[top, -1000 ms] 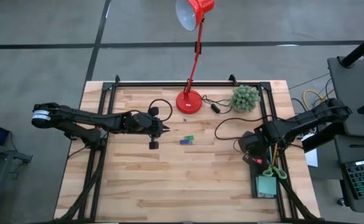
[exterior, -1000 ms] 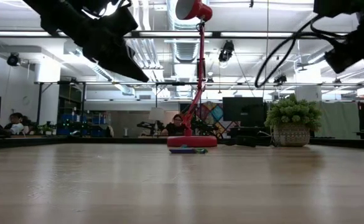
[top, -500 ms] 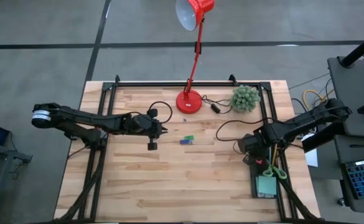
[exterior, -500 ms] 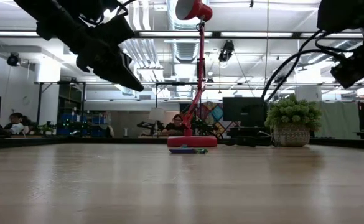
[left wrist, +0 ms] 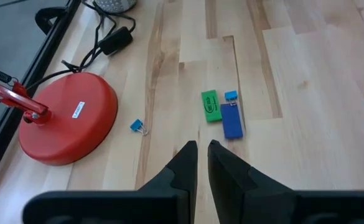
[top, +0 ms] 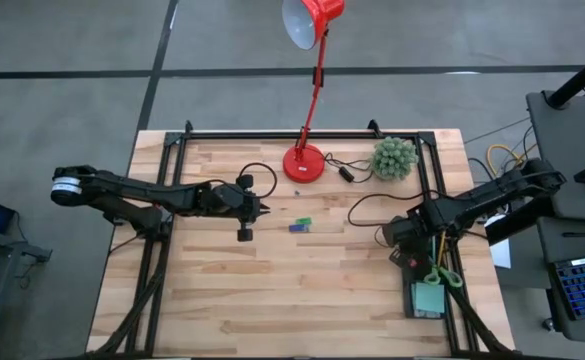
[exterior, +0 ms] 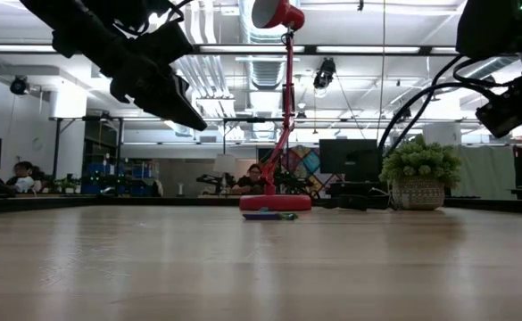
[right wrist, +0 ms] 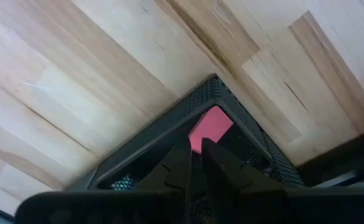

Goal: Pick and place office supplies into organizer
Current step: Put the bottom blue binder clip into the black desk organizer

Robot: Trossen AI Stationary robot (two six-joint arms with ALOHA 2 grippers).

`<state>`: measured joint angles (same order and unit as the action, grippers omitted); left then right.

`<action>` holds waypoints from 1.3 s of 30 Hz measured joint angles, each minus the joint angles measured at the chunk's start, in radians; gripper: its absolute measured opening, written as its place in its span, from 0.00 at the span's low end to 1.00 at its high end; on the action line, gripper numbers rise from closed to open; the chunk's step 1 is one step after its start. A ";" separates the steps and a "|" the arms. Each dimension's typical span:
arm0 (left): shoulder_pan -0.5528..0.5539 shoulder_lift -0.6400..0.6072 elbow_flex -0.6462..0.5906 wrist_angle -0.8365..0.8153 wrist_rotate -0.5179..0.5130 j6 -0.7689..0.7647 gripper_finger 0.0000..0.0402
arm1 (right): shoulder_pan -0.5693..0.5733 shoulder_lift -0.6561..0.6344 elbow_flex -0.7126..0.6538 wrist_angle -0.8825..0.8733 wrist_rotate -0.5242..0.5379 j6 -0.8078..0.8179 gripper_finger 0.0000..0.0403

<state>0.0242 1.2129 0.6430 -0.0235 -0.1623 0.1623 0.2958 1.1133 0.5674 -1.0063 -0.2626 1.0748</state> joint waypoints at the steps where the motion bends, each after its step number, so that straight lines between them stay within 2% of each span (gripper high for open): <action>1: 0.000 0.000 0.000 0.000 0.000 0.000 0.06 | 0.000 0.000 0.004 -0.002 0.000 -0.001 0.08; 8: 0.000 0.000 0.000 0.005 0.000 0.000 0.06 | 0.001 0.002 0.056 -0.008 0.013 -0.054 0.08; 18: 0.000 0.000 0.000 0.018 0.000 0.000 0.06 | -0.001 0.002 0.151 0.024 0.265 -0.244 0.08; 21: 0.000 0.000 0.000 0.016 0.001 0.000 0.06 | -0.002 0.002 0.159 0.135 0.287 -0.399 0.08; 25: 0.000 0.000 0.000 0.030 0.001 -0.001 0.06 | -0.002 0.002 0.151 0.387 0.309 -0.627 0.08; 29: 0.000 0.003 -0.012 0.129 0.001 -0.007 0.06 | -0.009 0.003 0.150 0.587 0.455 -0.792 0.09; 32: 0.000 0.011 -0.012 0.178 0.001 -0.001 0.06 | -0.047 0.003 0.150 0.636 0.488 -0.860 0.13; 39: 0.000 0.018 -0.013 0.162 0.001 0.002 0.06 | -0.165 0.064 0.148 0.700 0.411 -0.913 0.36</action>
<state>0.0238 1.2304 0.6296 0.1389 -0.1611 0.1647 0.1304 1.1775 0.7158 -0.3060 0.1487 0.1617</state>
